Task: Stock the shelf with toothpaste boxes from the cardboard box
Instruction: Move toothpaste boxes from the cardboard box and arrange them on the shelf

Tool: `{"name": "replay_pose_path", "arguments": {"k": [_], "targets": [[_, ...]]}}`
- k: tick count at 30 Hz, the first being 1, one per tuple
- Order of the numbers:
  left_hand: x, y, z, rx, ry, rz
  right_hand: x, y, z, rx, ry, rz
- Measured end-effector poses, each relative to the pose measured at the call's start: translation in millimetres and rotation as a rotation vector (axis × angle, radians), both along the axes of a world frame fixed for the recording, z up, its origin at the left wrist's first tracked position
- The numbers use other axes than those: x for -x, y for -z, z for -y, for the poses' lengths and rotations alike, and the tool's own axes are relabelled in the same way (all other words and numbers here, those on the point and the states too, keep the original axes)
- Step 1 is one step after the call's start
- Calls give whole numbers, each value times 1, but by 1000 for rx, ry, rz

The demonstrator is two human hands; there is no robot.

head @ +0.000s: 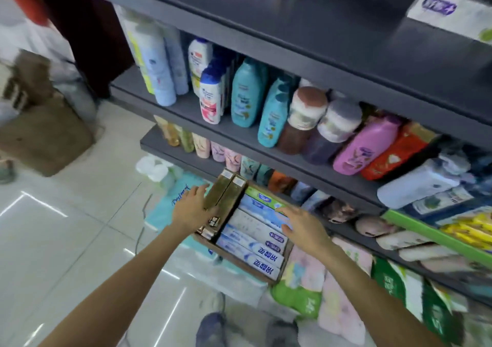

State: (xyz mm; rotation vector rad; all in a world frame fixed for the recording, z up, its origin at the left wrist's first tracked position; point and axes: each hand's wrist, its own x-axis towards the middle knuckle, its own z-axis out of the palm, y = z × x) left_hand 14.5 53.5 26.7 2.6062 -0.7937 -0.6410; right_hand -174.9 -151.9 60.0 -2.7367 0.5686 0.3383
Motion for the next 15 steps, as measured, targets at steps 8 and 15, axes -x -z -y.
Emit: {"name": "replay_pose_path", "arguments": {"k": [8,15], "targets": [[-5,66,13,-113,-14,-118,-86,64,-46,-473,358,-123],[-22,97,17,75,6,-272,-145,113,-71,-885,823,-21]]}}
